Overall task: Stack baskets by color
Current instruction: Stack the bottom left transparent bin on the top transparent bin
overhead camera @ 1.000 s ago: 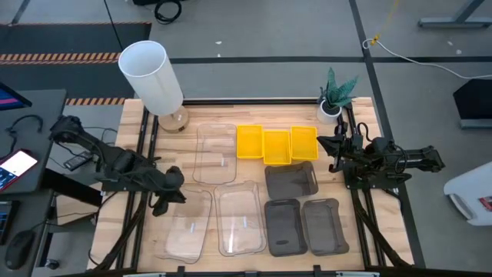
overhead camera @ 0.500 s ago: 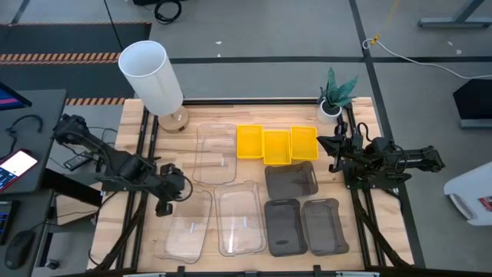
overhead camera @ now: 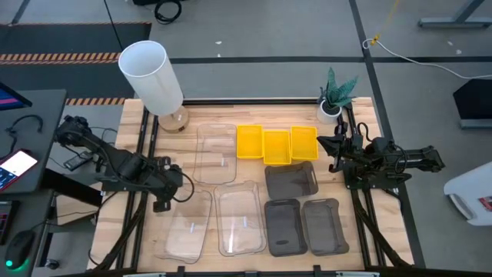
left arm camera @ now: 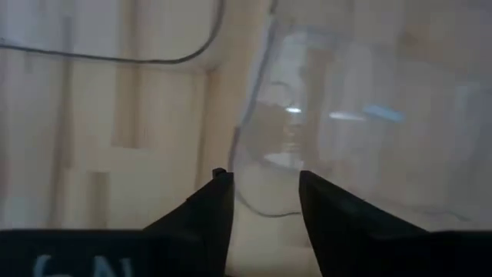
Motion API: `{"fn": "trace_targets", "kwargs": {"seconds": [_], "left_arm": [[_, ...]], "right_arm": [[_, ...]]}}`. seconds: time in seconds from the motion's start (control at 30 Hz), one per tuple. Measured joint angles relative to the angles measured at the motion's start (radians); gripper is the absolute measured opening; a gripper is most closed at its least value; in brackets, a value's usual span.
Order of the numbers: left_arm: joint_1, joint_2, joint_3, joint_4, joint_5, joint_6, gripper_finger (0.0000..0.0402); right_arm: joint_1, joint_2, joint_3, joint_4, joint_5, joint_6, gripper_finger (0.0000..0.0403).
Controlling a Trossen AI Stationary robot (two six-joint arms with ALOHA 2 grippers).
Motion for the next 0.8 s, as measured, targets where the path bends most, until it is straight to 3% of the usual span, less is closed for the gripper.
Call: {"fn": "trace_targets", "kwargs": {"seconds": [0.4,0.8], "left_arm": [[0.003,0.082,-0.029,0.038,-0.061,0.057,0.024],[0.04,0.176,-0.031,0.119,-0.087,0.148,0.0211]], "right_arm": [[0.0,0.0,0.0,0.0,0.0,0.0,0.0016],[0.0,0.0,0.0,0.0,0.0,0.0,0.0016]]}}
